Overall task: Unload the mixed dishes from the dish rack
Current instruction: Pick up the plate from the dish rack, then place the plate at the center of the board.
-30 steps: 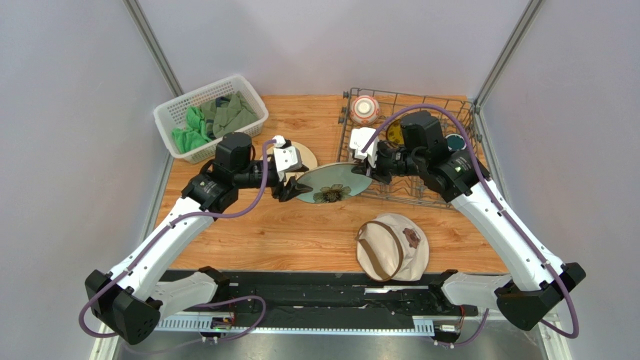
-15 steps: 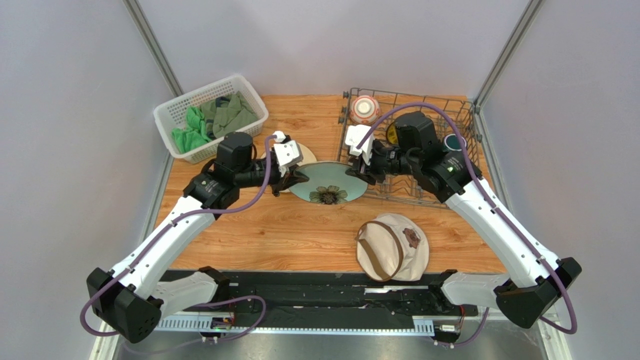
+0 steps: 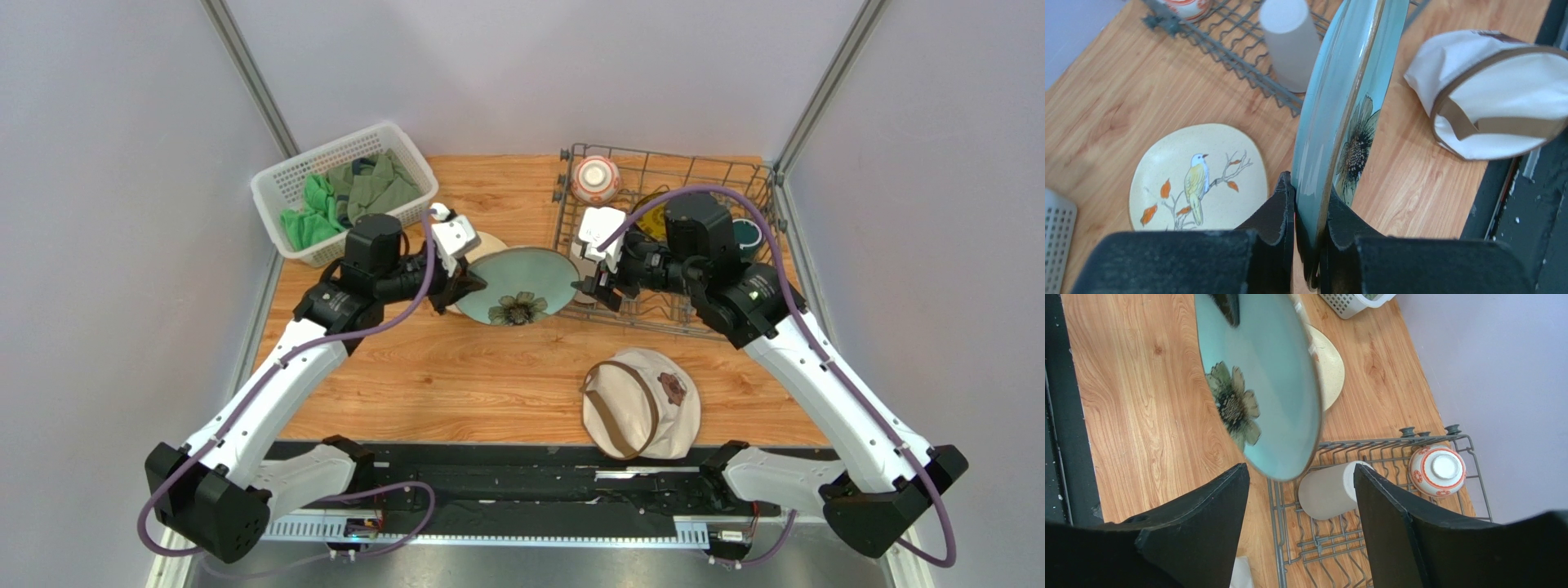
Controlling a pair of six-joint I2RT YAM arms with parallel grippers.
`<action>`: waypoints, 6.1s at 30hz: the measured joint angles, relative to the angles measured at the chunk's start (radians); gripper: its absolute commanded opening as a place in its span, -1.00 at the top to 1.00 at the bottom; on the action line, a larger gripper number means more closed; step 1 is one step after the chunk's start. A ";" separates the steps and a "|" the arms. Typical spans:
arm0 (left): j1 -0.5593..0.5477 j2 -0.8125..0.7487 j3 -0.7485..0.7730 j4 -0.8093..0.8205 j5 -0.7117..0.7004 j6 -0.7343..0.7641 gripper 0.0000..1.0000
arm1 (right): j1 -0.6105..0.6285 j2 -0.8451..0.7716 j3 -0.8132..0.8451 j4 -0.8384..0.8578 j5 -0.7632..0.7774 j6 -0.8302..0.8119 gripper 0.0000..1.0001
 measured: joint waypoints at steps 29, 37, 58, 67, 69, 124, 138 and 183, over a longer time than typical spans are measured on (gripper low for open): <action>0.458 0.351 -0.031 0.294 0.053 -0.649 1.00 | -0.028 -0.132 -0.401 0.220 0.154 0.170 -0.40; 0.471 0.479 -0.031 0.377 0.103 -0.793 1.00 | -0.085 -0.121 -0.473 0.280 0.163 0.193 -0.40; 0.501 0.738 -0.031 0.435 0.124 -0.967 1.00 | -0.111 -0.166 -0.512 0.307 0.169 0.148 -0.40; 0.502 0.759 -0.026 0.436 0.145 -0.983 1.00 | -0.111 -0.164 -0.519 0.306 0.169 0.131 -0.40; 0.502 0.761 -0.023 0.432 0.145 -0.982 0.91 | -0.111 -0.164 -0.519 0.306 0.169 0.129 -0.40; 0.503 0.745 0.137 0.034 -0.041 -0.700 -0.06 | -0.111 -0.143 -0.519 0.303 0.158 0.122 -0.40; 0.482 0.715 0.167 -0.022 -0.116 -0.656 -0.06 | -0.111 -0.134 -0.519 0.303 0.157 0.121 -0.40; 0.415 0.614 0.268 -0.119 -0.236 -0.479 -0.47 | -0.258 -0.024 -0.367 0.296 0.357 0.109 -0.73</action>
